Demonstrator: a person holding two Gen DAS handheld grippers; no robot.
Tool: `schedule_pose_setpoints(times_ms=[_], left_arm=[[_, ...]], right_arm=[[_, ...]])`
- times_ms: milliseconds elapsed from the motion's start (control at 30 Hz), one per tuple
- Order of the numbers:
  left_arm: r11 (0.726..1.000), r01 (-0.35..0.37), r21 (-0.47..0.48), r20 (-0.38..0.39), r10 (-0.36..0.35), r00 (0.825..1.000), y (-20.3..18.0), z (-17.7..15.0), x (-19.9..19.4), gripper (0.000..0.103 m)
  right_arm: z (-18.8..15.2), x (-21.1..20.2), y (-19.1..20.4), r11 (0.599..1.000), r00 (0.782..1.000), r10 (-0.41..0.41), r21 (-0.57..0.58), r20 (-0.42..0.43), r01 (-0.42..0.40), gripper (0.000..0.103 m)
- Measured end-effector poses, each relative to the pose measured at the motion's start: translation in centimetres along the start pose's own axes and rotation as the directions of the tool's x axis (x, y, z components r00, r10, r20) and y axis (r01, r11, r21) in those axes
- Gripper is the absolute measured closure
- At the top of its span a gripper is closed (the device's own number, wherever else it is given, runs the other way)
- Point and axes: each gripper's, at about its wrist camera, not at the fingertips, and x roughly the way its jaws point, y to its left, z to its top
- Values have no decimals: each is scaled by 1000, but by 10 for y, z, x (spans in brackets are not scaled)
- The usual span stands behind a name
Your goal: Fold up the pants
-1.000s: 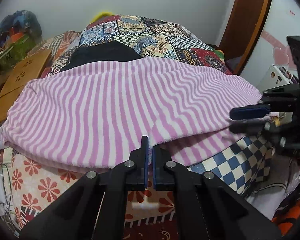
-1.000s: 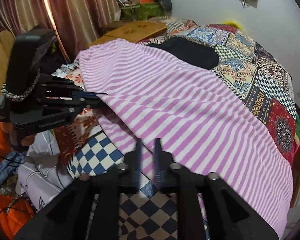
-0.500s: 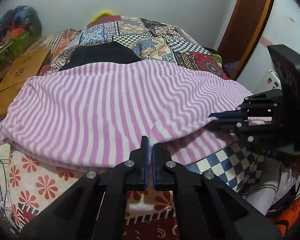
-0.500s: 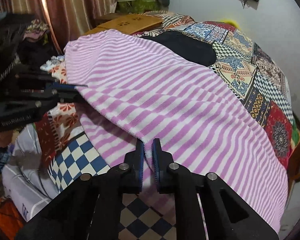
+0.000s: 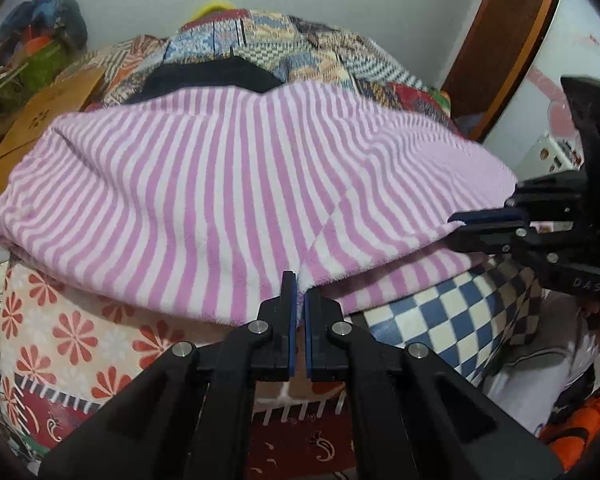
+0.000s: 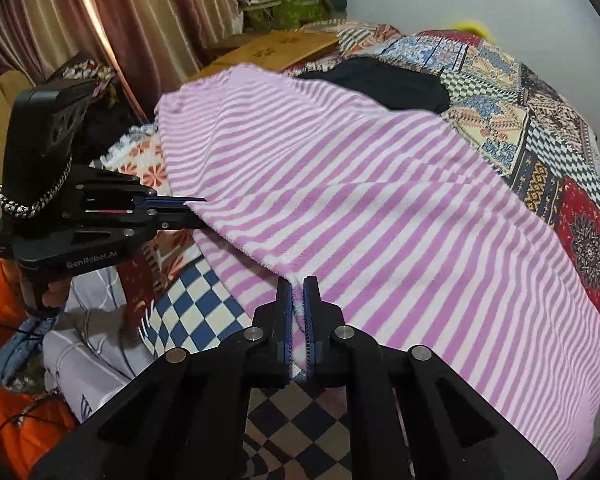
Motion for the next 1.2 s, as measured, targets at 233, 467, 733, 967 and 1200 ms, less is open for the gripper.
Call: schedule_pose_setpoints(times_ms=[233, 467, 733, 967, 1200], left_arm=[[1000, -3, 13, -20, 3, 1000, -1, 7, -11, 93], [1000, -3, 2, 55, 3, 998, -4, 31, -47, 86], [997, -27, 76, 106, 18, 994, -36, 75, -40, 76], [995, -63, 80, 49, 59, 997, -44, 102, 6, 76], [993, -109, 51, -14, 109, 994, -34, 116, 44, 76]], right_arm=[[-2, -15, -5, 1000, 1000, 1, 31, 13, -1, 74], [-30, -69, -45, 980, 983, -157, 141, 94, 143, 67], [-97, -144, -119, 844, 912, -392, 443, 120, 304, 63], [-192, -191, -175, 602, 829, -559, 682, -11, 414, 60], [-252, -206, -214, 407, 809, -582, 834, -77, 372, 59]])
